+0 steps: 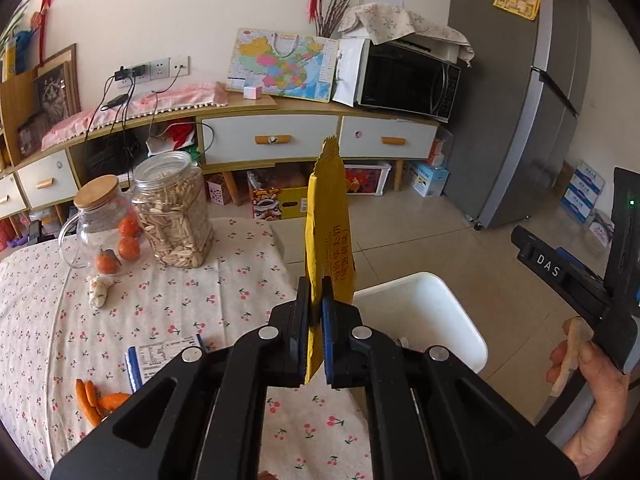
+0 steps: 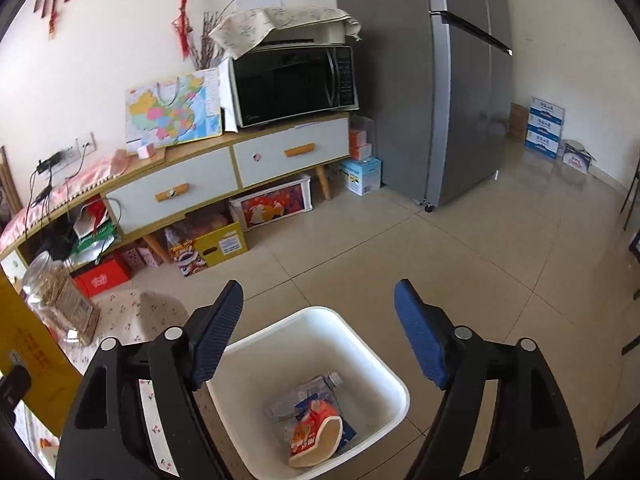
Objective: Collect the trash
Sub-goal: 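Carry red bag and yellow packet over the white bin and open both tools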
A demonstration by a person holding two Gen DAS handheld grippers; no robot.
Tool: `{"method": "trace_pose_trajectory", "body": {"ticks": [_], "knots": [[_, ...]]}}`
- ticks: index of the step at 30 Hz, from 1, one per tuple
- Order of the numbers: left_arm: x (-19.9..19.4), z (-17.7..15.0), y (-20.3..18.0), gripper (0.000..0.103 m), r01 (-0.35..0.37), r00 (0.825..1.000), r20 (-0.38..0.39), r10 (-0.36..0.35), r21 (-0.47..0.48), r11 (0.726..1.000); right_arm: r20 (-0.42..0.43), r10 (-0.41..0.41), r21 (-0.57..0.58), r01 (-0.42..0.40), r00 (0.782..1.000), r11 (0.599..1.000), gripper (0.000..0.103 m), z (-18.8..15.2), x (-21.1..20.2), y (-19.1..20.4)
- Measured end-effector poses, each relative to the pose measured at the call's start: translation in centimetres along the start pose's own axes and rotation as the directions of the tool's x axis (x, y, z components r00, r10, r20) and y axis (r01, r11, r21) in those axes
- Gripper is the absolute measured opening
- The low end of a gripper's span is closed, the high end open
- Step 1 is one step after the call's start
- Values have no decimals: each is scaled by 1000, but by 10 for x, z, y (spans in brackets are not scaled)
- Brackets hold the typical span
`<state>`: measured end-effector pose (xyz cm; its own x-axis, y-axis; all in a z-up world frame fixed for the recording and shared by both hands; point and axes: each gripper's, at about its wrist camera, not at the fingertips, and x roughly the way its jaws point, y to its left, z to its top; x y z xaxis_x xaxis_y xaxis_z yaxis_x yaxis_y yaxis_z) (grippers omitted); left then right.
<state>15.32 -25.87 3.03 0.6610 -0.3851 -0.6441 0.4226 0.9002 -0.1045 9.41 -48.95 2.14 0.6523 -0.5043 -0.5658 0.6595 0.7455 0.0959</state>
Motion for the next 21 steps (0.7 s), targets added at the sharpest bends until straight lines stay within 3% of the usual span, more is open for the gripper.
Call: {"method": "trace_pose_trajectory", "body": {"ticks": [3,10,21], "knots": [[16,5,-27,5,33,999,-30,-32,29,999,21,-48,53,47,999,998,90,5,1,-19],[48,10,-75,6,88,993,-80,-83,64,994,17,-100,136,97,995,986,94,12,4,-52],[94,21,-115,9,183,965,-193,-177,11,983,55,-204,191,190,977,963,96,15,-3,-80]]}}
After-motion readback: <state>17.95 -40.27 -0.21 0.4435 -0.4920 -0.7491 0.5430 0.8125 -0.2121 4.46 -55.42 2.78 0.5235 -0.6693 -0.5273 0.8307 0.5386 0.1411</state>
